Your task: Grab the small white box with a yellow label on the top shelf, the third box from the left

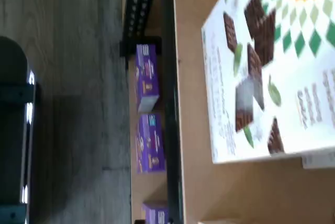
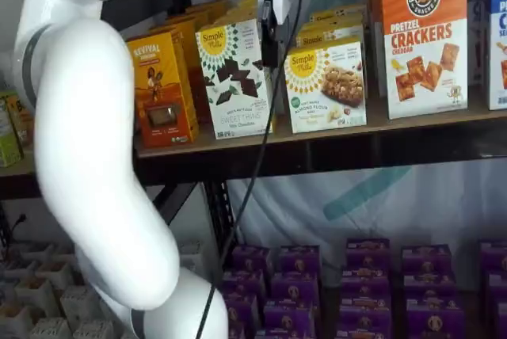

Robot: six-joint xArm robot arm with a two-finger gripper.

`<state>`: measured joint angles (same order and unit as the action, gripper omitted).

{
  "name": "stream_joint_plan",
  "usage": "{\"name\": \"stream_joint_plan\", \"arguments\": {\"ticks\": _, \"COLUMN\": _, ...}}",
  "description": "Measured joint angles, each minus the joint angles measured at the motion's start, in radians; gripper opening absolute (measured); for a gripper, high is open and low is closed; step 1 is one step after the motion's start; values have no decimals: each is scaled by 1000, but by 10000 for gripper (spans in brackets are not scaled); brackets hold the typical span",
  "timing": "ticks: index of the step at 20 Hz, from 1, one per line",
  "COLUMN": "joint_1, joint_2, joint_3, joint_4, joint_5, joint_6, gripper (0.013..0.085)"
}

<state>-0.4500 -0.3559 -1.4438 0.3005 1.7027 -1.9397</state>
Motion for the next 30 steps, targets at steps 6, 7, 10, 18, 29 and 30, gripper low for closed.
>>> {"name": "stream_joint_plan", "arguments": {"ticks": 6, "joint_1": -15, "joint_2": 36, "joint_3": 16, "joint_4": 3, "joint_5": -55, "joint_6": -28, "gripper": 850}}
{"name": "stream_joint_plan", "arguments": {"ticks": 7, "joint_1": -19, "joint_2": 45, "joint_3": 13, "joint_4": 7, "joint_5": -58, "joint_6": -32, "gripper": 850}}
{"name": "stream_joint_plan", "arguments": {"ticks": 10, "joint_1": -20, "joint_2": 60, "joint_3": 14, "joint_4": 0, "joint_5": -79, "joint_6": -41, "gripper": 850}}
{"name": "stream_joint_plan", "arguments": {"ticks": 18, "joint_1": -3, "joint_2": 78, "joint_3": 26, "joint_4": -46, "joint_5": -101, "joint_6": -42, "gripper": 850}}
{"name": "stream_joint_plan", "arguments": {"ticks": 29, "joint_1": 54, "joint_2": 152, "joint_3": -59, "joint_4": -171, "joint_5": -36, "joint_6": -3, "gripper": 850}}
{"name": "stream_joint_plan", "arguments": {"ticks": 30, "joint_1": 55, "joint_2": 159, "joint_3": -68, "joint_4": -172, "joint_5": -29, "joint_6": -2, "gripper": 850}}
